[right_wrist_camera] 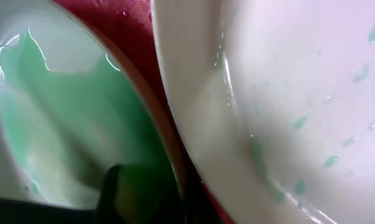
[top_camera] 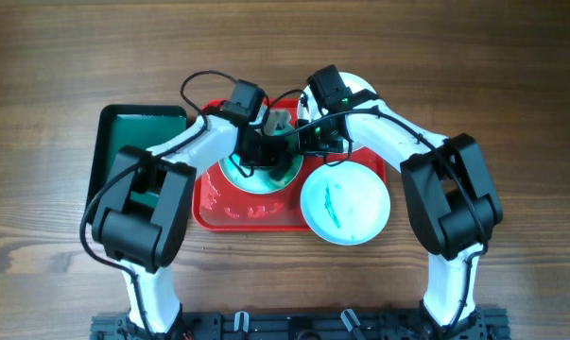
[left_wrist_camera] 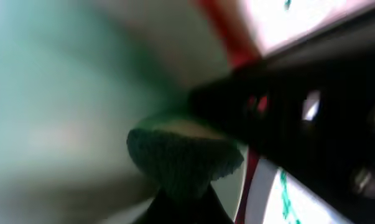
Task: Clean dirty plates on tray and stack at the side
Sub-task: 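Keep scrubbing the plate in circles with the left-held sponge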
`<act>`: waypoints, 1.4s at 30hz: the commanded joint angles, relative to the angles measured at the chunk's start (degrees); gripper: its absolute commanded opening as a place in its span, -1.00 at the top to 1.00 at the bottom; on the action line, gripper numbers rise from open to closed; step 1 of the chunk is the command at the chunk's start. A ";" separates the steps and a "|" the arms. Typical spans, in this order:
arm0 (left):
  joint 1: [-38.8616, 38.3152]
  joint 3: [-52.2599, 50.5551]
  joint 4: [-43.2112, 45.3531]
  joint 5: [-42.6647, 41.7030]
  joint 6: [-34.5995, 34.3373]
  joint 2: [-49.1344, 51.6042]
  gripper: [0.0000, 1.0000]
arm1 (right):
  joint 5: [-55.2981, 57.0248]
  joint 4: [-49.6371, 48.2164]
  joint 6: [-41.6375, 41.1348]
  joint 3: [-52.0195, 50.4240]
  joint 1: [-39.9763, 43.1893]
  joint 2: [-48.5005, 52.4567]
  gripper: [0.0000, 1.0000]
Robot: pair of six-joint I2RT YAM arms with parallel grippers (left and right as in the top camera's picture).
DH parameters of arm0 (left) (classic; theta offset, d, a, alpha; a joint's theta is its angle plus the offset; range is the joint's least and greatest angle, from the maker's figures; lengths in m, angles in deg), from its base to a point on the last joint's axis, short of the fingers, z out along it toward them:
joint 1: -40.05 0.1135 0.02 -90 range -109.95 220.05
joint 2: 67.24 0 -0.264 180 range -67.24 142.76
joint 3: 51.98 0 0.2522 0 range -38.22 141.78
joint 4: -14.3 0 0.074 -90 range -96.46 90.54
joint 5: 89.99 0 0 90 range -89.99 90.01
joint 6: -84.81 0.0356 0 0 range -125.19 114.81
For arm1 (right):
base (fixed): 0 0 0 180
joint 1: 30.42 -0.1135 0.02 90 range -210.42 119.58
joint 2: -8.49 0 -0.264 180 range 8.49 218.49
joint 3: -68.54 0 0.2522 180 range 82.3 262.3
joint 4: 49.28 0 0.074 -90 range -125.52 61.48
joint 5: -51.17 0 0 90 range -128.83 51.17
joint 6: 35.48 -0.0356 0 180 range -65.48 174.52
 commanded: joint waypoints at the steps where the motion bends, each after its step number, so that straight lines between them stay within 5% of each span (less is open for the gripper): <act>1: 0.02 -0.76 7.13 7.10 -8.76 1.57 0.92 | 0.92 0.55 -0.61 0.26 -0.37 0.35 0.91; 9: 0.02 -0.76 9.64 47.89 -25.97 1.57 0.92 | 0.92 0.61 -0.61 0.24 -0.37 0.37 0.92; 15: 0.02 -0.76 -3.56 54.80 -29.68 1.57 0.92 | 0.92 0.57 -0.61 0.26 -0.37 0.37 0.91; 18: 0.02 -0.76 -10.82 43.67 -26.67 1.57 0.92 | 0.92 0.59 -0.59 0.24 -0.37 0.35 0.91; 23: 0.02 -0.76 -14.43 3.72 0.00 1.57 0.92 | 0.92 0.55 -0.61 0.24 -0.37 0.35 0.91; 25: 0.02 -0.76 -13.35 -3.50 3.52 1.57 0.92 | 0.92 0.59 -0.61 0.26 -0.37 0.37 0.91; 28: 0.02 -0.76 -6.88 -3.19 3.45 1.57 0.92 | 0.92 0.61 -0.61 0.26 -0.37 0.35 0.91; 35: 0.00 -0.76 6.47 17.14 -6.29 1.57 0.92 | 0.92 0.61 -0.59 0.26 -0.37 0.37 0.91; 42: 0.02 -0.76 2.51 51.98 -21.44 1.57 0.92 | 0.94 0.61 -0.59 0.24 -0.37 0.37 0.91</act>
